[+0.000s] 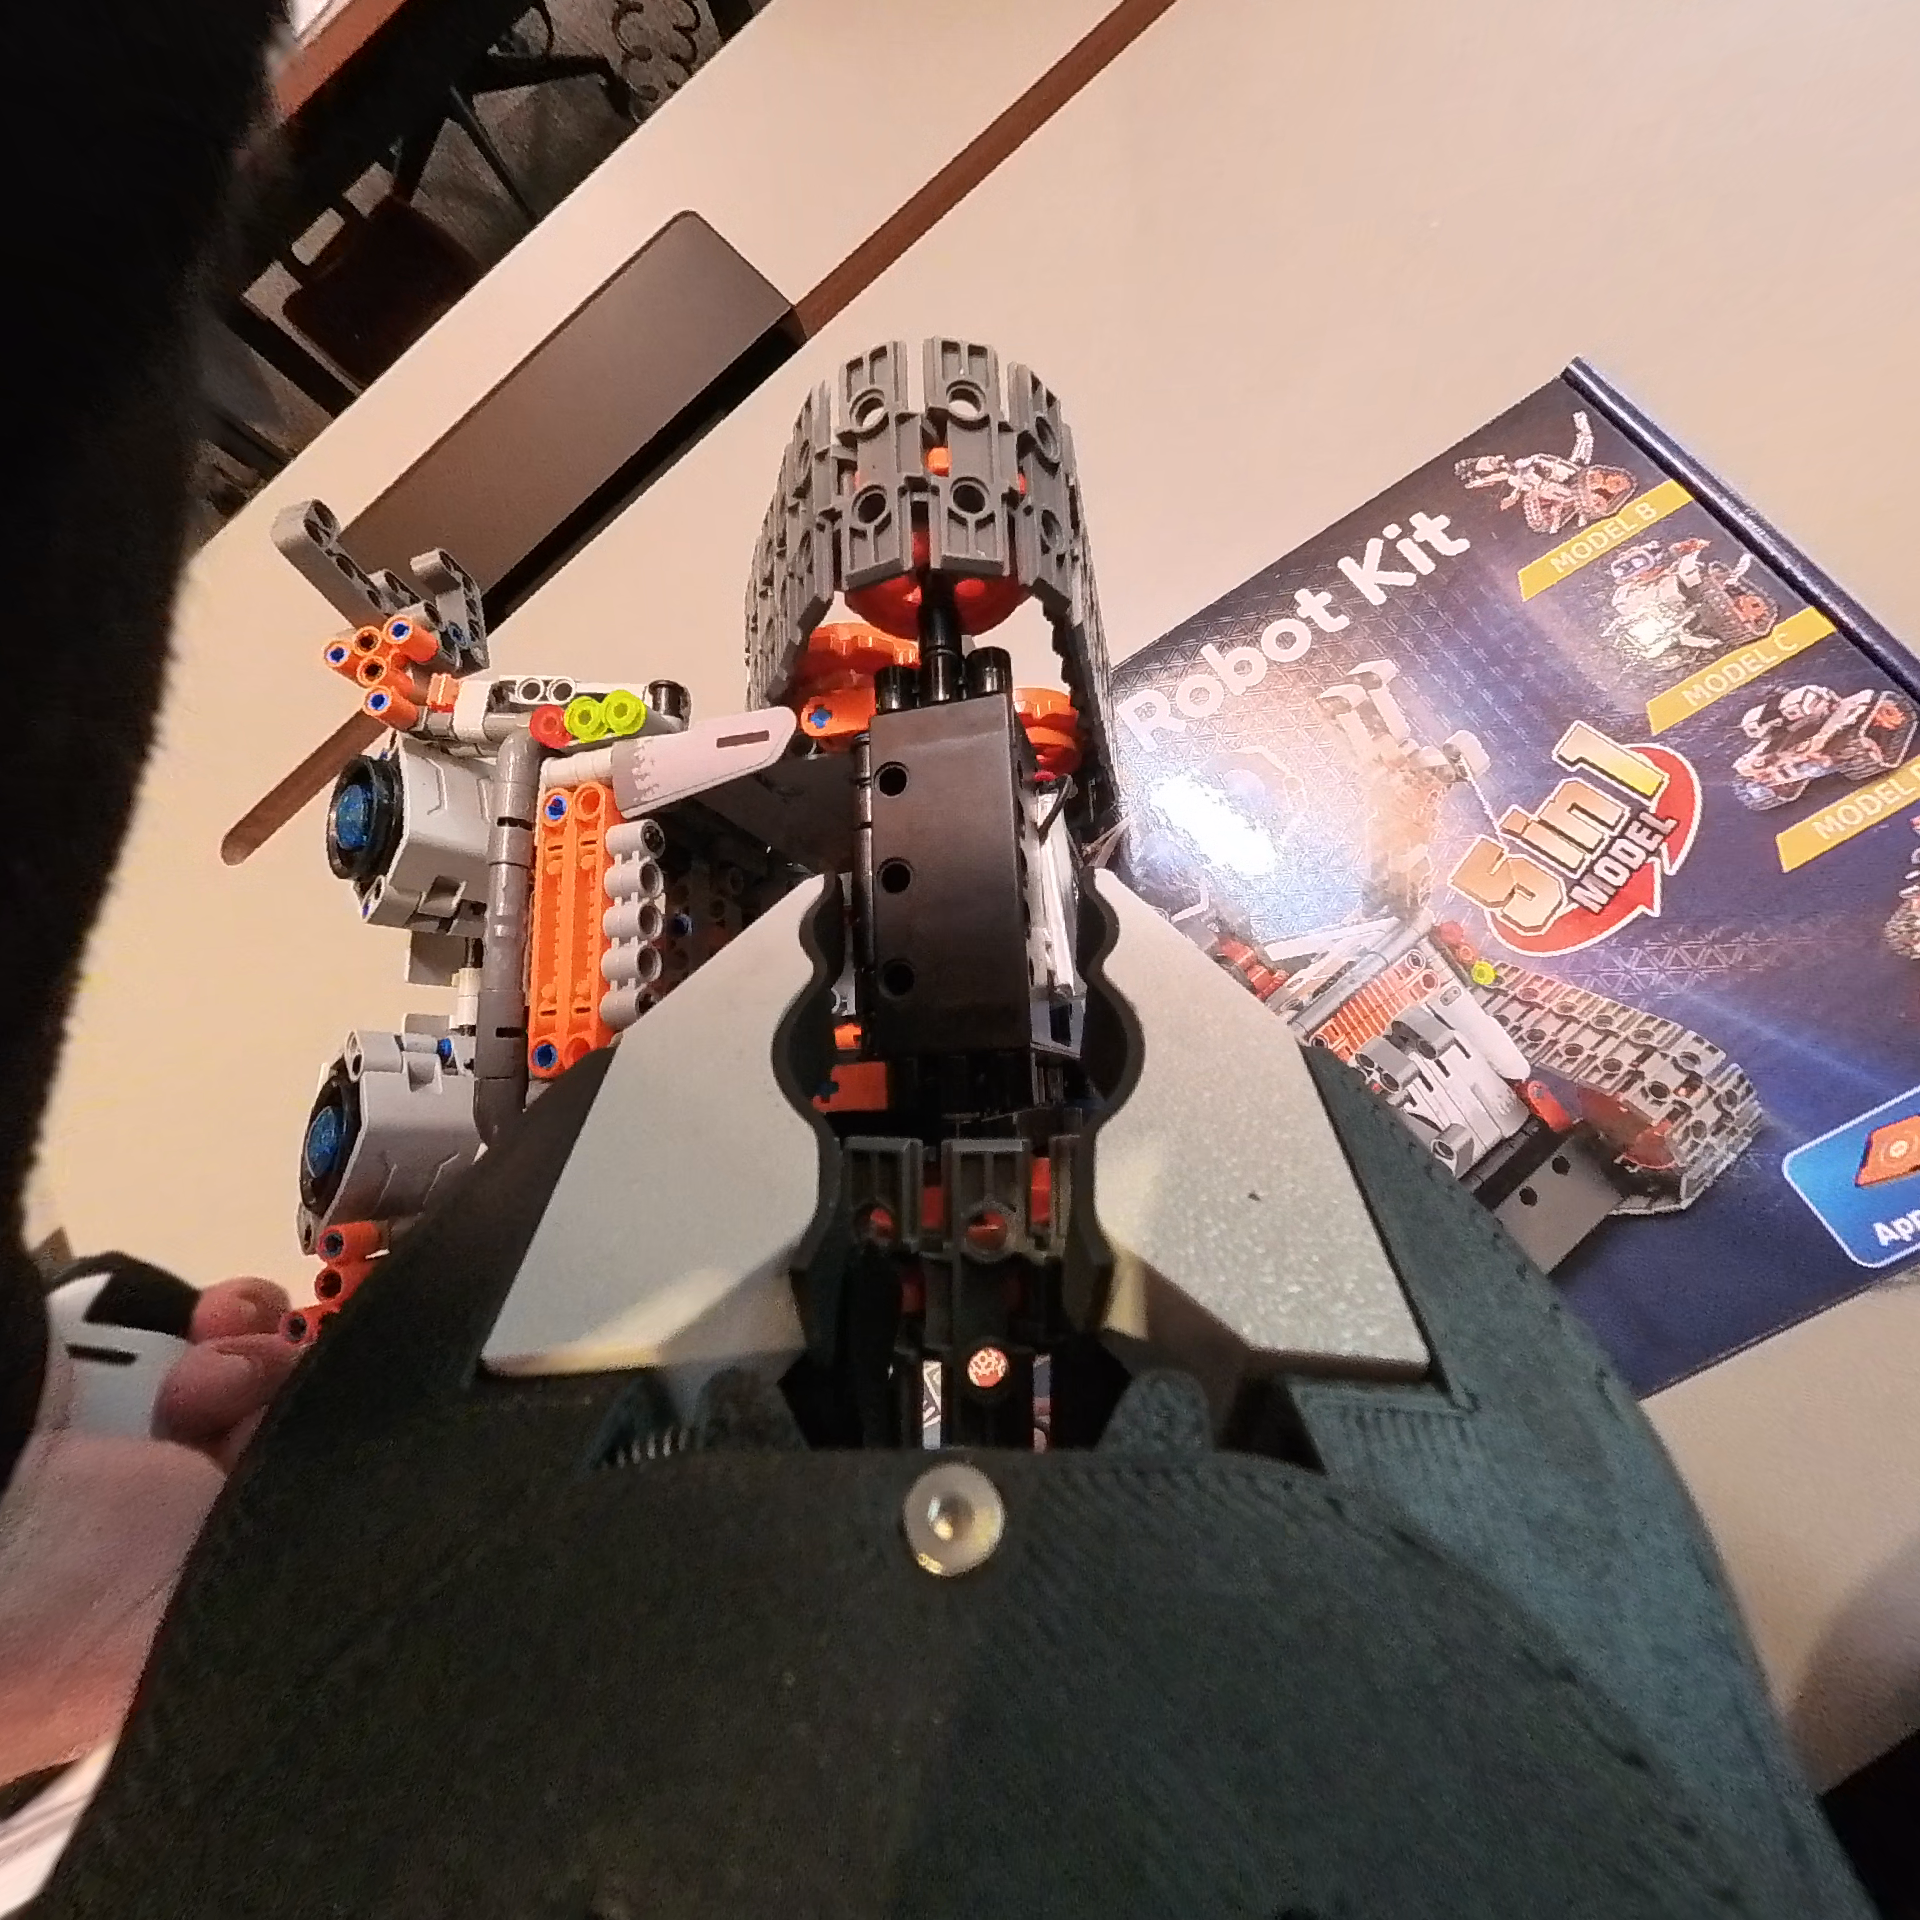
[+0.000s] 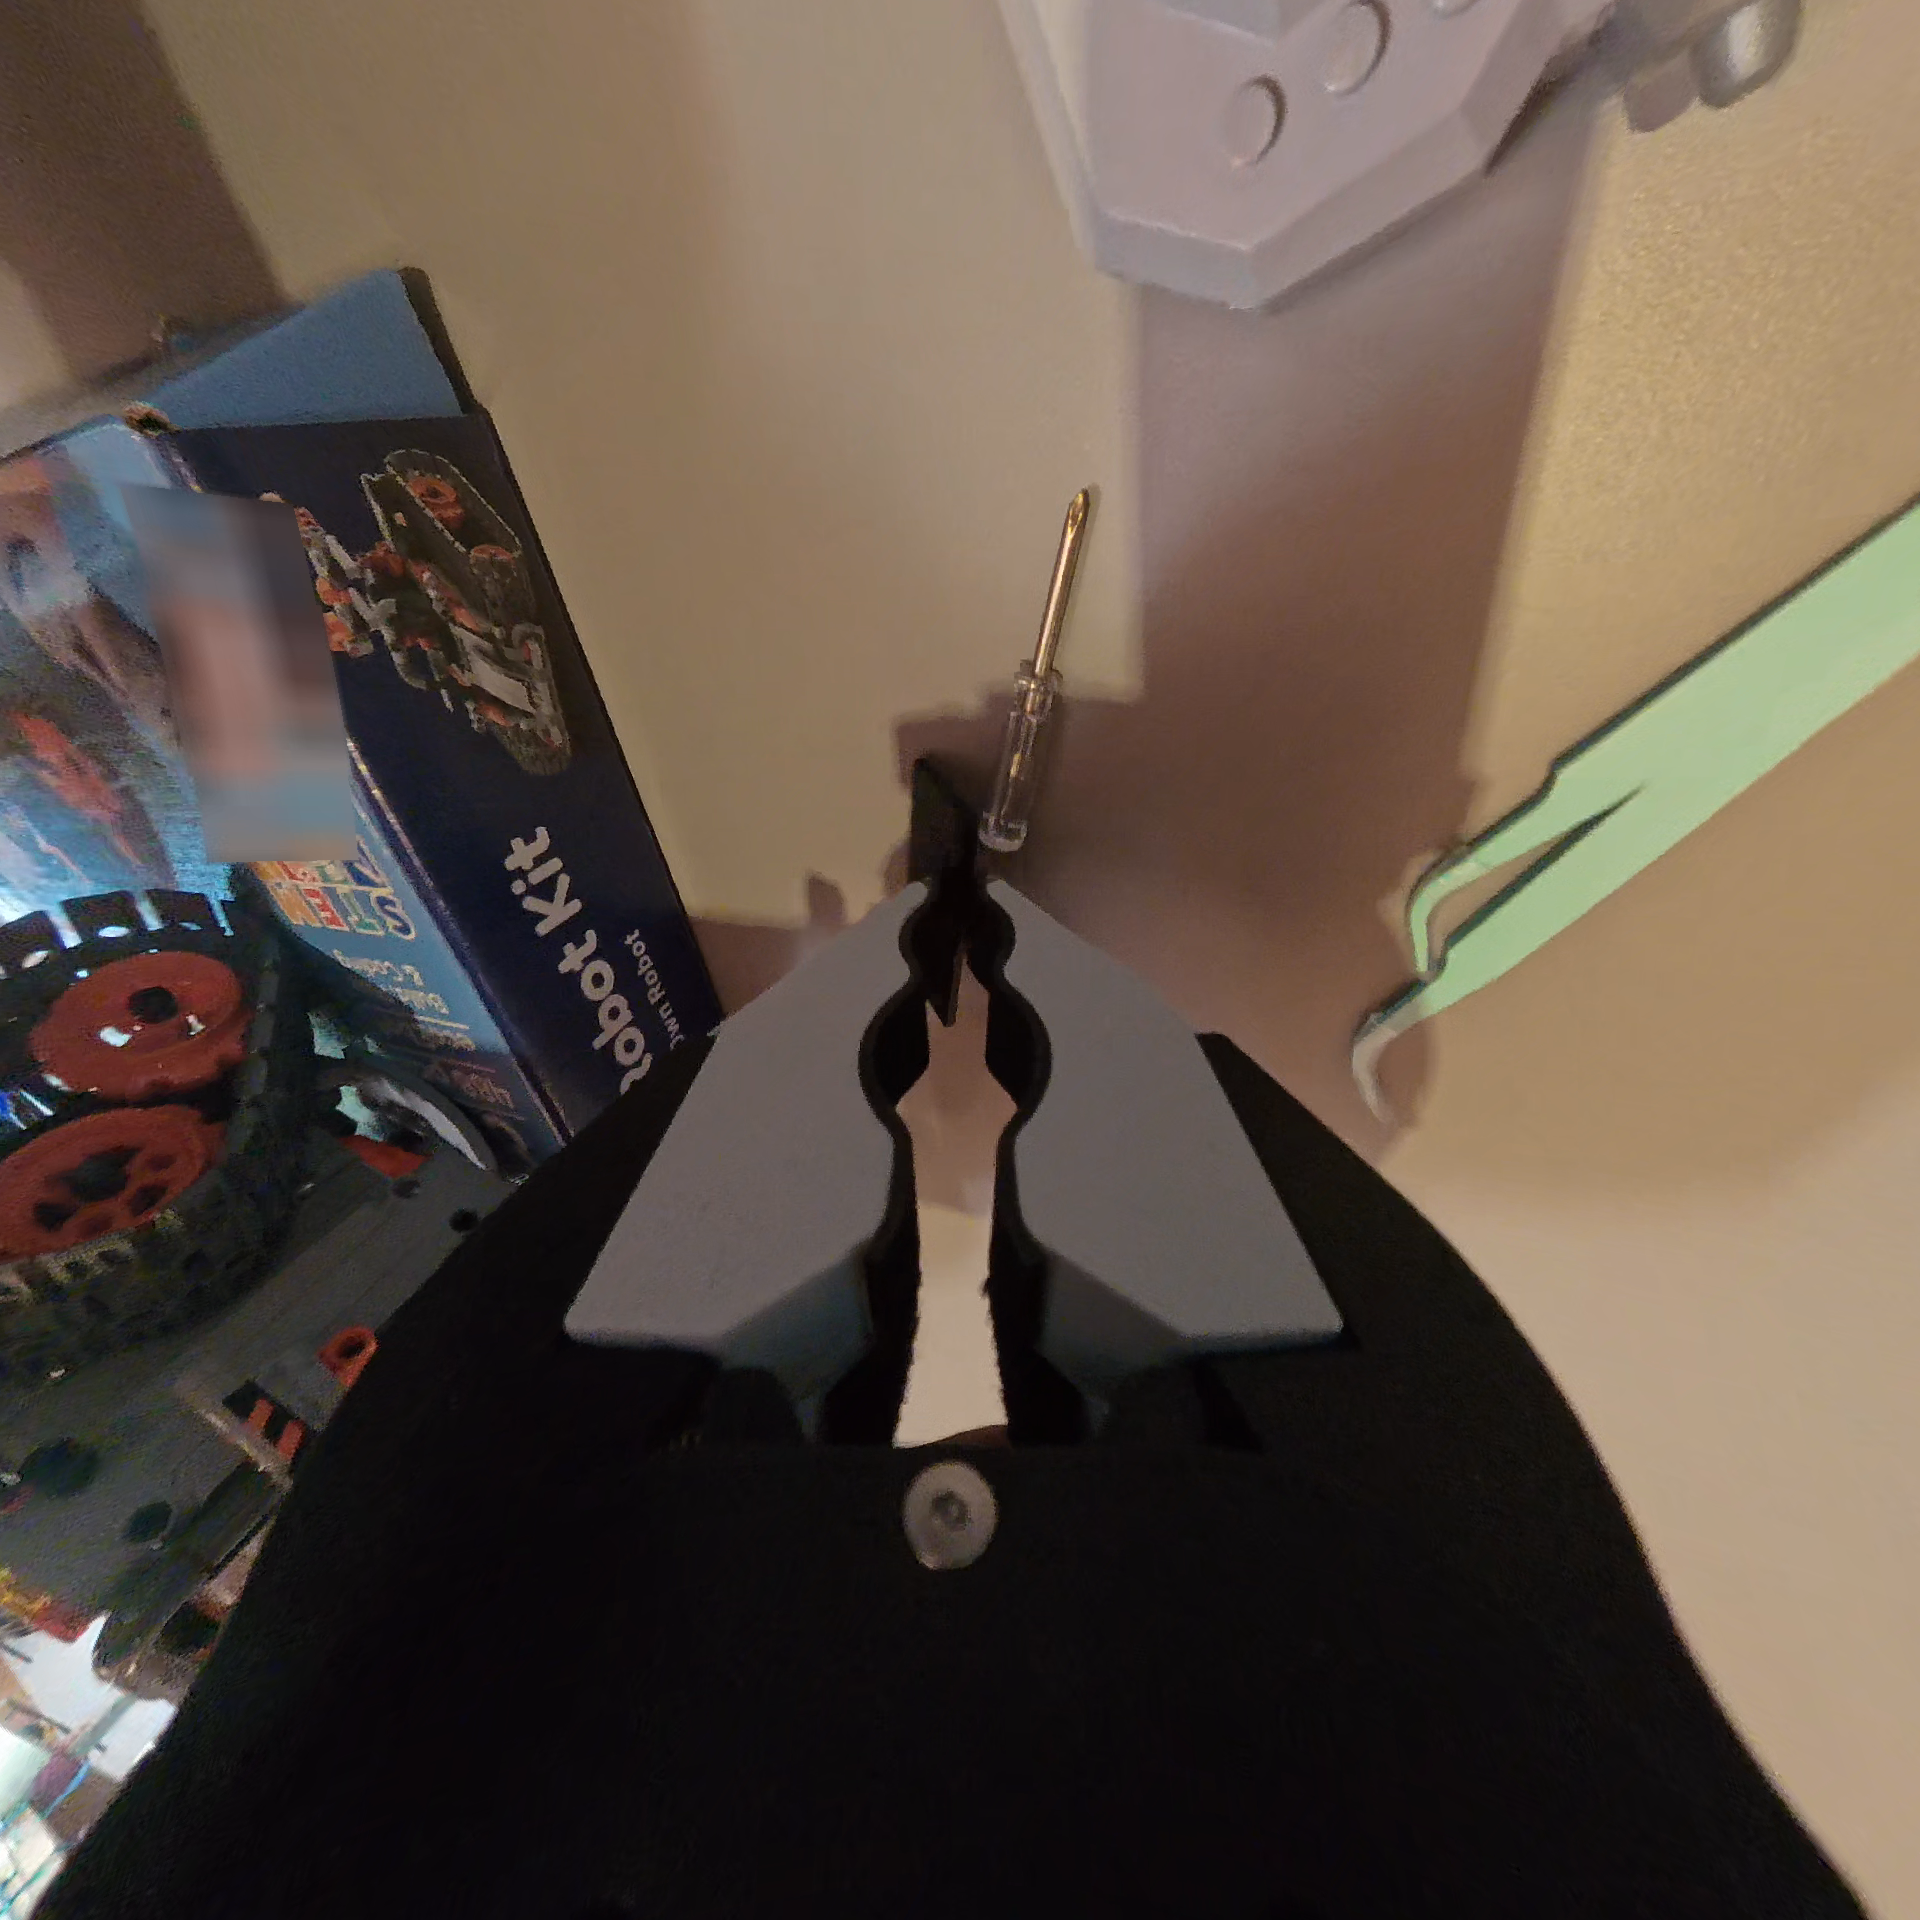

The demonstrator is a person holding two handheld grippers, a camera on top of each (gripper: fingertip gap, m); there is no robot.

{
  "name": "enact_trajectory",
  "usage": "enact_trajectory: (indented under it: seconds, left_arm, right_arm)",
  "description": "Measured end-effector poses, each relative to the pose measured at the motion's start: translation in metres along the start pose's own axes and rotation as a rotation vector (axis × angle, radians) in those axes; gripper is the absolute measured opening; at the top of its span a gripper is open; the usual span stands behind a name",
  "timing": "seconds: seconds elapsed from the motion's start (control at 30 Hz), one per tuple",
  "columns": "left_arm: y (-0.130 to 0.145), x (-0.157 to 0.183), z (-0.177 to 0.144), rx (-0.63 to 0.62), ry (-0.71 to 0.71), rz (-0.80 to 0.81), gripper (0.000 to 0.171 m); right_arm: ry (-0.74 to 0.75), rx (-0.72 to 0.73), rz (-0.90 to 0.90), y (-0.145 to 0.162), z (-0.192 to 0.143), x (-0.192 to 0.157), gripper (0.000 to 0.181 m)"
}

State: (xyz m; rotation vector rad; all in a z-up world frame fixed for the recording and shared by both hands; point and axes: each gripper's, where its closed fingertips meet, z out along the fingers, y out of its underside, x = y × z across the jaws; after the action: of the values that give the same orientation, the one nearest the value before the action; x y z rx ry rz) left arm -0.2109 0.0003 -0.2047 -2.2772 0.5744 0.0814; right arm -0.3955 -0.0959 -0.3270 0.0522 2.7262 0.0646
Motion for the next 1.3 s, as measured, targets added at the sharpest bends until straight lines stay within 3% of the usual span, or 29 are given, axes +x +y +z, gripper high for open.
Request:
enact_trajectory:
  seconds: [0.33,0.5,0.7,0.83,0.97,1.07,1.17,1.3]
  left_arm:
    - [0.000,0.000,0.000,0.001,0.002,-0.003,0.042]
    - [0.000,0.001,0.000,0.000,0.003,0.002,0.042]
    - [0.000,0.001,0.000,0.001,0.023,-0.006,0.042]
    - [0.001,0.000,0.000,0.000,0.053,-0.019,0.041]
    - [0.002,0.001,0.000,-0.006,0.070,-0.016,0.042]
    - [0.002,0.000,0.001,-0.019,0.080,-0.019,0.042]
    - [0.001,0.000,0.003,-0.029,0.088,-0.024,0.042]
    - [0.001,-0.001,0.002,-0.040,0.111,-0.023,0.042]
  right_arm:
    - [0.044,0.086,0.053,0.013,-0.048,0.000,0.000]
    - [0.136,0.193,0.066,0.011,-0.110,-0.015,0.000]
    - [0.354,0.296,0.105,0.037,-0.217,-0.078,0.000]
    - [0.482,0.328,0.183,0.076,-0.255,-0.149,0.000]
    - [0.571,0.331,0.296,0.118,-0.251,-0.223,0.000]
    - [0.597,0.320,0.364,0.137,-0.222,-0.274,0.000]
    - [0.611,0.314,0.399,0.140,-0.183,-0.314,0.000]
    - [0.669,0.338,0.416,0.130,-0.131,-0.340,0.000]
